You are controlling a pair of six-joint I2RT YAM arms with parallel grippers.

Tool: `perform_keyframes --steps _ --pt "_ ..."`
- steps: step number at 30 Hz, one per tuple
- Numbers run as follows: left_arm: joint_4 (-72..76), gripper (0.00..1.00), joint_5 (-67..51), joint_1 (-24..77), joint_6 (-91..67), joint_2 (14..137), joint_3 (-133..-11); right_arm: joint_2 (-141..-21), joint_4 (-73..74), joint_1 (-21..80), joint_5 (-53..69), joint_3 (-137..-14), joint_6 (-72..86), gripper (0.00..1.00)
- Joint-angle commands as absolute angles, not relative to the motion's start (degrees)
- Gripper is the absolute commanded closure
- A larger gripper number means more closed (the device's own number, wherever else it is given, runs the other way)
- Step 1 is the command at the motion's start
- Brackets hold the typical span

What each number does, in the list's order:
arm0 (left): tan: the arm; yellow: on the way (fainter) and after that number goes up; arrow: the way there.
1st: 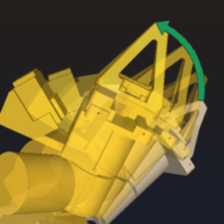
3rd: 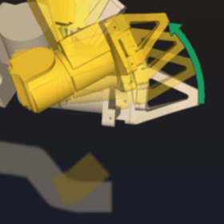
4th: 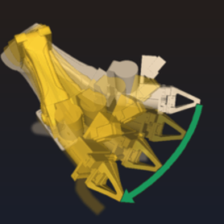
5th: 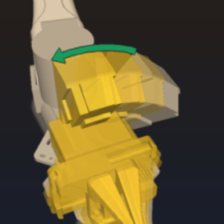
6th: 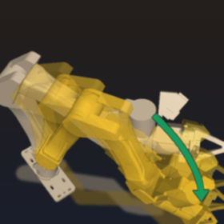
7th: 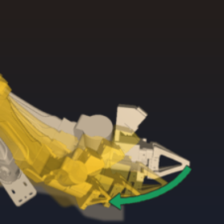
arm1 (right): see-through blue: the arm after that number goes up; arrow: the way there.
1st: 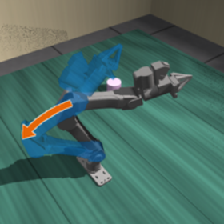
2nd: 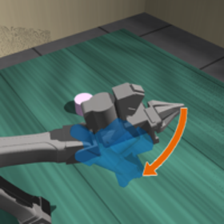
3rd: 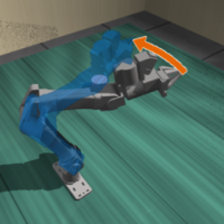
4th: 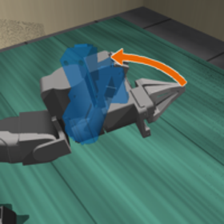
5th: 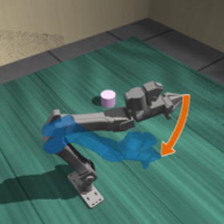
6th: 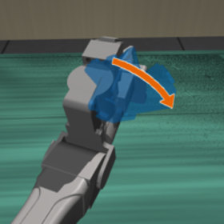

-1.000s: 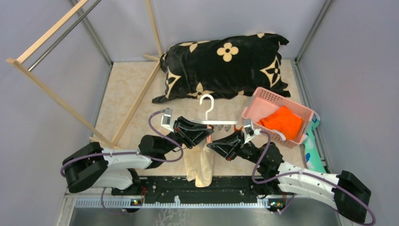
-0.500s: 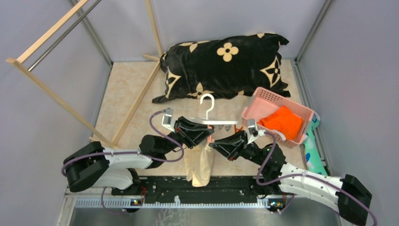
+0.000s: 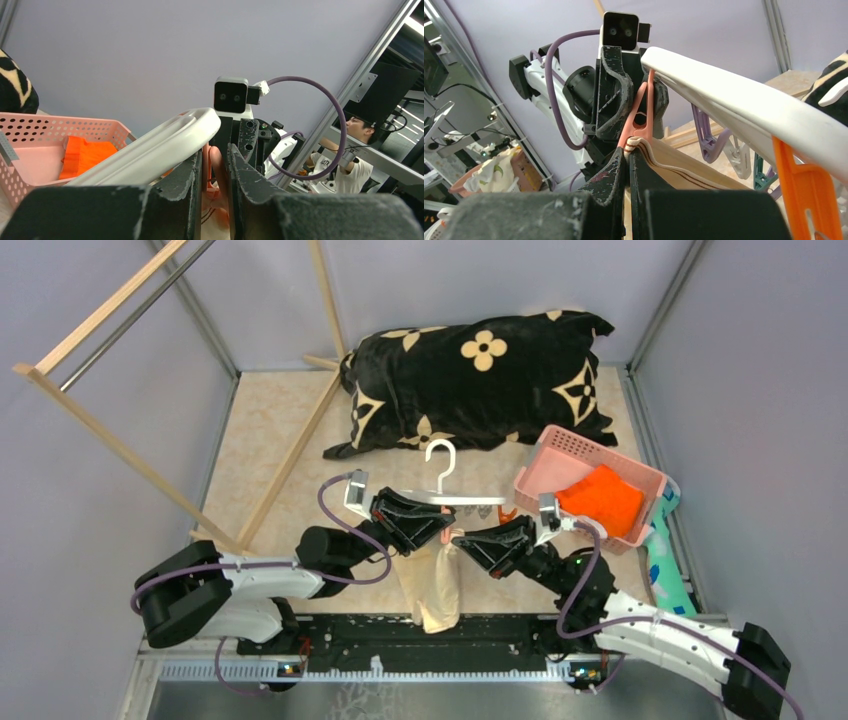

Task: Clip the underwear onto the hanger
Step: Clamp the underwear onto the hanger.

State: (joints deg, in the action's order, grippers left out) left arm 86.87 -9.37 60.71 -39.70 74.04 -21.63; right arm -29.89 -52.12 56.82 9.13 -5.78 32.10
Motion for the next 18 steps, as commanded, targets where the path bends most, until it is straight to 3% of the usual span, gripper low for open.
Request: perform_keyframes --steps 1,4,7,12,18 --pt "102.6 1.00 -10.2 60.6 -39.9 73.0 -21.6 -28.6 -54.1 56.7 7.0 -7.7 31.0 1.00" --pt "102.6 1.00 -10.4 60.6 -39.9 73.0 -21.6 -28.7 -53.7 56.7 7.1 -7.9 30.9 1.00" --pt "102.6 0.90 -10.7 60.6 -40.1 73.2 -21.7 -28.6 -53.5 56.7 7.0 -7.9 30.8 1.00" --pt "102.6 0.83 -11.0 60.6 -40.6 73.6 -21.9 -28.5 -53.2 56.7 6.6 -8.2 30.6 1.00" --pt "102.6 0.68 -11.9 60.6 -41.0 73.9 -21.8 -28.7 -51.8 56.7 5.7 -9.4 30.0 1.00"
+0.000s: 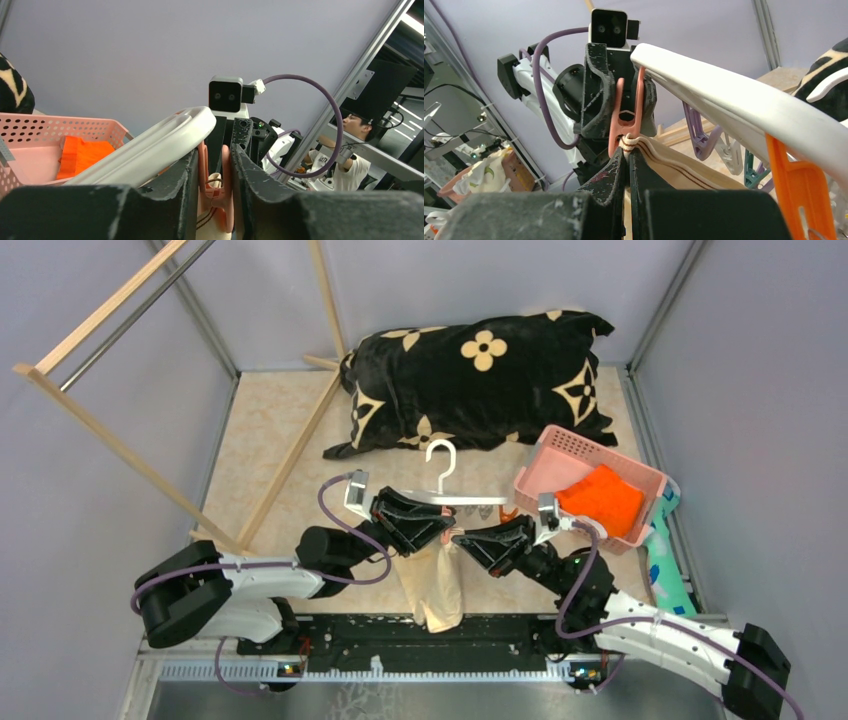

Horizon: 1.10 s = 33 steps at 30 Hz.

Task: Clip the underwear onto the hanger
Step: Clamp the underwear onto the hanger.

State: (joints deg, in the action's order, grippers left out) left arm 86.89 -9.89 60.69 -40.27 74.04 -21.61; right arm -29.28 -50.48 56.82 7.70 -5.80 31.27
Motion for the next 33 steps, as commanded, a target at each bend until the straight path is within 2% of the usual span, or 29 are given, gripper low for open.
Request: perform_keyframes --steps 1,9,15,21,26,28,33 --pt "102.6 0.65 -12.1 60.6 -41.0 73.9 -21.8 -28.7 -51.5 56.7 5.6 -9.6 29.9 1.00" --pt "102.6 0.49 -12.0 60.6 -41.1 74.0 -21.5 -28.8 -51.7 56.7 5.7 -9.7 29.9 1.00" --pt "102.6 0.30 -11.5 60.6 -41.0 73.7 -21.2 -28.3 -51.2 56.7 5.6 -9.7 29.8 1.00" --pt "102.6 0.02 -10.1 60.6 -39.7 73.3 -20.2 -26.6 -47.8 56.7 6.0 -9.7 29.7 1.00" --pt "102.3 0.00 -4.6 60.4 -36.2 70.4 -15.7 -22.1 -34.4 56.7 0.2 -10.4 32.4 0.99" --pt "100.7 0.00 -1.8 60.1 -34.5 67.9 -13.7 -20.6 -25.9 56.7 -4.5 -11.1 35.5 0.95" --pt "84.2 0.00 2.7 59.9 -28.7 59.1 -13.5 -20.0 -10.1 56.8 -10.1 -10.6 45.8 0.86"
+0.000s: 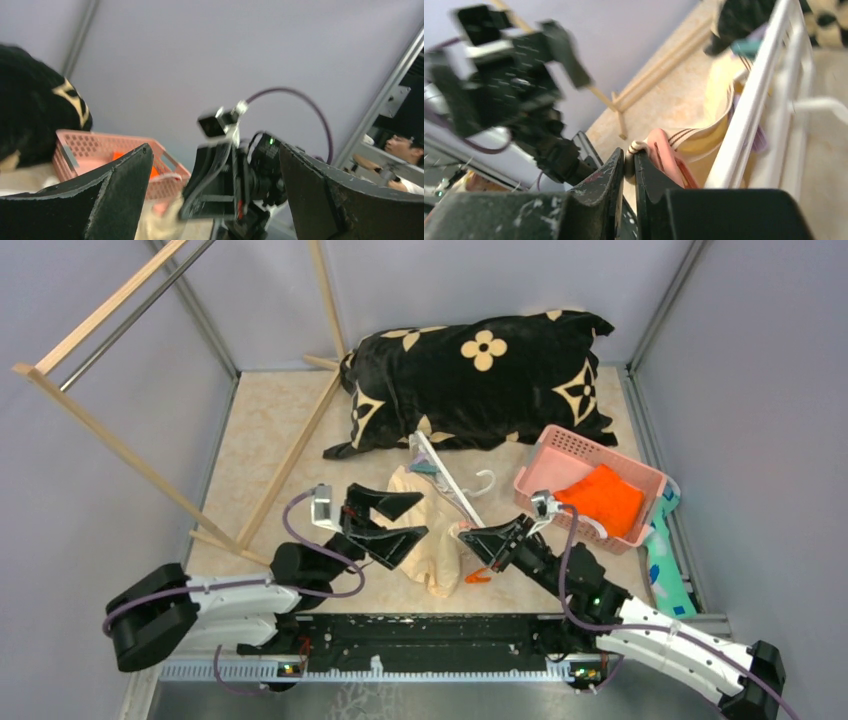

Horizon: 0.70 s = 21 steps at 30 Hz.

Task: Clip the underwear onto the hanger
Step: Clamp the underwear onto the hanger.

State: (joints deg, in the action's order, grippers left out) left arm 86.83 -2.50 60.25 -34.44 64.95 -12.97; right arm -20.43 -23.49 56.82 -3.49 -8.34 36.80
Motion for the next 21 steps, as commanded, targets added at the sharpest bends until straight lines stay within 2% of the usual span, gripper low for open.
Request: perform_keyframes --steps 1,4,5,11,16,21 --pt "80.0 0.00 3.5 59.9 -27.8 57.3 -14.1 -20.5 -8.6 56.8 -9.8 -10.0 47.4 0.82" --pt "69.8 0.00 5.2 59.9 -24.2 53.1 -15.8 -22.9 -6.2 56.9 -7.0 -8.9 50.7 0.73" --pt "67.4 0.00 6.0 59.9 -22.9 52.0 -16.0 -24.1 -4.9 56.9 -5.8 -8.9 51.5 0.66" --pt "61.5 0.00 9.3 59.9 -20.4 47.7 -16.2 -23.0 6.4 58.3 -8.4 -12.5 52.9 0.47" --pt "56.6 0.00 11.6 59.9 -20.1 47.5 -17.5 -20.0 19.4 58.4 -11.8 -20.5 51.5 0.41" --pt "48.0 0.00 15.2 59.8 -20.3 48.4 -21.1 -21.3 33.2 58.4 -13.5 -31.1 48.4 0.40"
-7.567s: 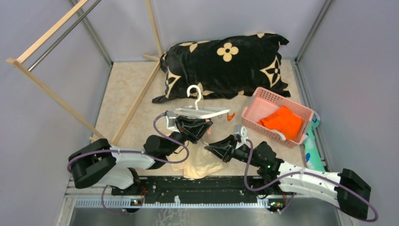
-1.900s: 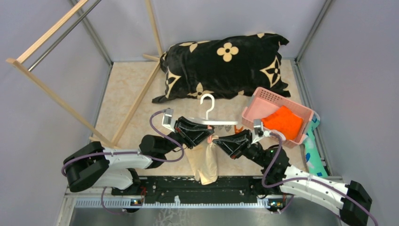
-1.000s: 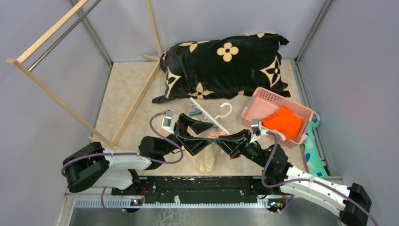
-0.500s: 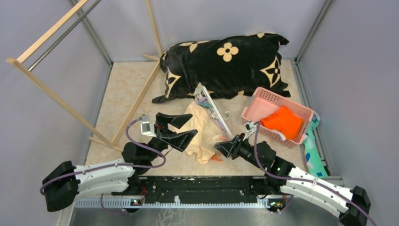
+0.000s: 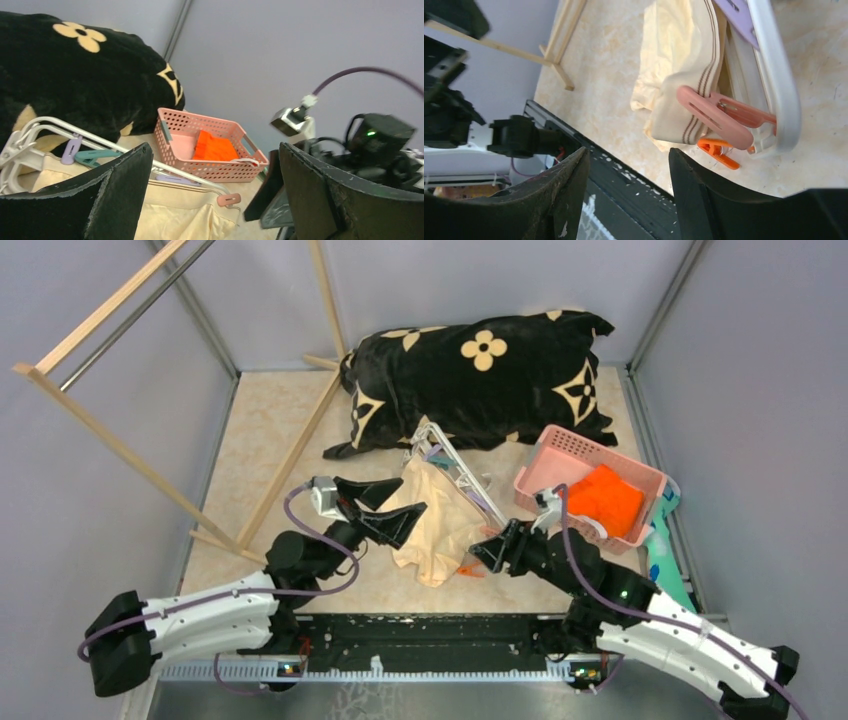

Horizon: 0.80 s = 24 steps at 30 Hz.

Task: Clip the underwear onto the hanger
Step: Clamp the underwear onto the hanger.

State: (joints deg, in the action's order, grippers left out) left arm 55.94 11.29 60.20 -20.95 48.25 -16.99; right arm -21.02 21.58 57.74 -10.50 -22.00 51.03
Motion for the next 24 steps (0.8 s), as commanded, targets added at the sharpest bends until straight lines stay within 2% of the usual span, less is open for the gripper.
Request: perform_keyframes --steps 1,6,11,16,21,24 --pt "45.1 0.00 16.3 59.9 -20.8 48.7 -22.4 -21.7 35.1 58.4 -13.8 -33.2 47.8 0.40" --pt "23.6 0.00 19.0 59.6 -23.4 52.6 -34.3 -26.8 42.9 58.4 -17.8 -43.8 44.5 0.40" --pt "18.8 0.00 17.5 59.5 -23.7 53.2 -37.4 -41.5 43.7 54.9 -20.2 -52.6 34.8 0.46" --pt "15.4 0.00 16.5 59.4 -24.7 50.6 -37.8 -54.5 33.3 34.2 4.3 -56.0 22.5 0.48" --pt "11.4 0.00 15.5 59.4 -25.2 48.6 -38.4 -64.5 27.6 26.1 20.5 -57.0 17.9 0.48" --pt "10.3 0.00 15.7 59.4 -25.0 47.7 -38.4 -67.1 27.4 25.1 23.9 -56.3 15.8 0.48"
